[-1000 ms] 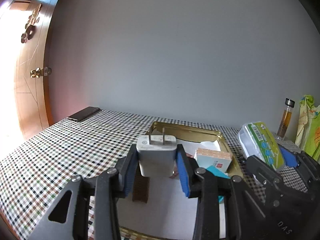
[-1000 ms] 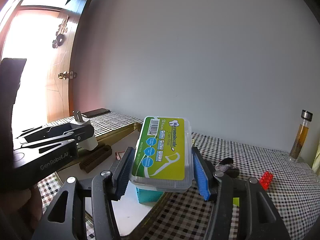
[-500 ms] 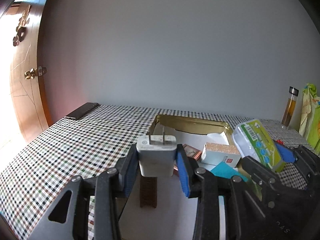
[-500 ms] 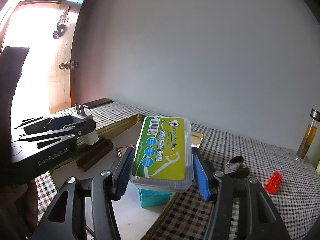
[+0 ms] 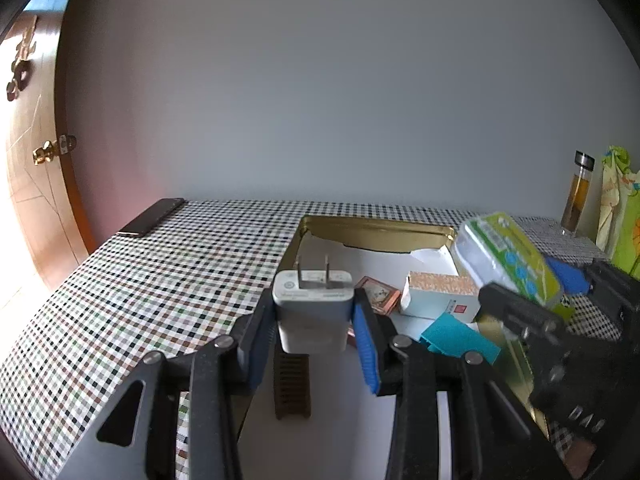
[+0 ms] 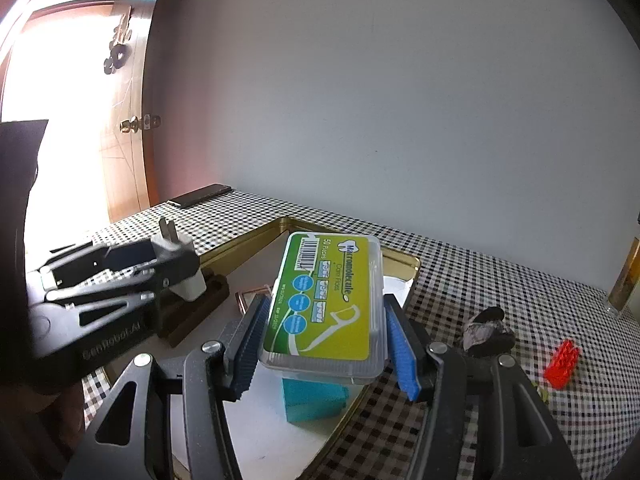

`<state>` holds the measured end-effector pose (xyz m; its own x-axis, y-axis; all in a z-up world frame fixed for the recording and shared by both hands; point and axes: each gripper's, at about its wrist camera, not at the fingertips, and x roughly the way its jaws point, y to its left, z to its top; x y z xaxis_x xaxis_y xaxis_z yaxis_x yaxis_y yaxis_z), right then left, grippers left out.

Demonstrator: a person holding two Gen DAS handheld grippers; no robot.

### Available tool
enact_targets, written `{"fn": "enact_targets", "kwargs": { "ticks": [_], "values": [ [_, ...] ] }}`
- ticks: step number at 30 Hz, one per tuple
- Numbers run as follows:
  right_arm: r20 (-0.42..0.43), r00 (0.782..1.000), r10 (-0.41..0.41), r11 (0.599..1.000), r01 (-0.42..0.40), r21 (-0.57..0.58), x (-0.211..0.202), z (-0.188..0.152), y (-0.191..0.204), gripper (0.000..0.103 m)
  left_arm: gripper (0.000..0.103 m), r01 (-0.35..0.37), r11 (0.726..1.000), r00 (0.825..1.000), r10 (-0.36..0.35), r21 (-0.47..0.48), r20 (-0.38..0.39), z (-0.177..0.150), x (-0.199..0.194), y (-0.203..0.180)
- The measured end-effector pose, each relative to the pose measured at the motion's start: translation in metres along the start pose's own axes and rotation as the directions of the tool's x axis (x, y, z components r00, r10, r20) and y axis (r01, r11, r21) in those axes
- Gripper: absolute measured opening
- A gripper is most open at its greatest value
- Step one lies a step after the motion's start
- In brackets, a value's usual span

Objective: Organize rigid objects
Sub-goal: 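Lower the charger and floss box into the tin and open both tools, then withdraw both tools from the tin toward the purple block and lime brick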

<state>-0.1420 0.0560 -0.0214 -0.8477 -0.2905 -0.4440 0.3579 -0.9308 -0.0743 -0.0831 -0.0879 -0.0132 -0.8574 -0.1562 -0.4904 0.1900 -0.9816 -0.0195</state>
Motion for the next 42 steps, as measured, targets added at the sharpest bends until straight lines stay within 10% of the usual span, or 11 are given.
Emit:
{"fn": "enact_targets", "kwargs": {
  "ticks": [19, 24, 29, 42],
  "values": [
    [-0.152, 0.988, 0.039, 0.999, -0.038, 0.009, 0.040, 0.017, -0.001, 0.059, 0.038, 0.026, 0.999, 0.994, -0.023, 0.025, -0.108, 0.006, 0.024, 0.007],
    [-0.145, 0.988, 0.052, 0.999, -0.050, 0.018, 0.037, 0.013, -0.005, 0.076, 0.076, -0.009, 1.000, 0.999, 0.010, 0.016, -0.048, 0.007, 0.009, 0.009],
    [-0.094, 0.995, 0.011, 0.999, -0.007, 0.046, 0.005, 0.004, -0.033, 0.085, 0.088, 0.012, 1.000, 1.000, -0.012, -0.010, 0.024, 0.011, -0.011, 0.004],
    [-0.147, 0.962, -0.228, 0.927, 0.261, 0.268, -0.046, -0.053, -0.184, 0.085, 0.088, 0.265, 0.954, 0.964, -0.259, 0.138, -0.057, -0.001, -0.011, -0.145]
  ]
}}
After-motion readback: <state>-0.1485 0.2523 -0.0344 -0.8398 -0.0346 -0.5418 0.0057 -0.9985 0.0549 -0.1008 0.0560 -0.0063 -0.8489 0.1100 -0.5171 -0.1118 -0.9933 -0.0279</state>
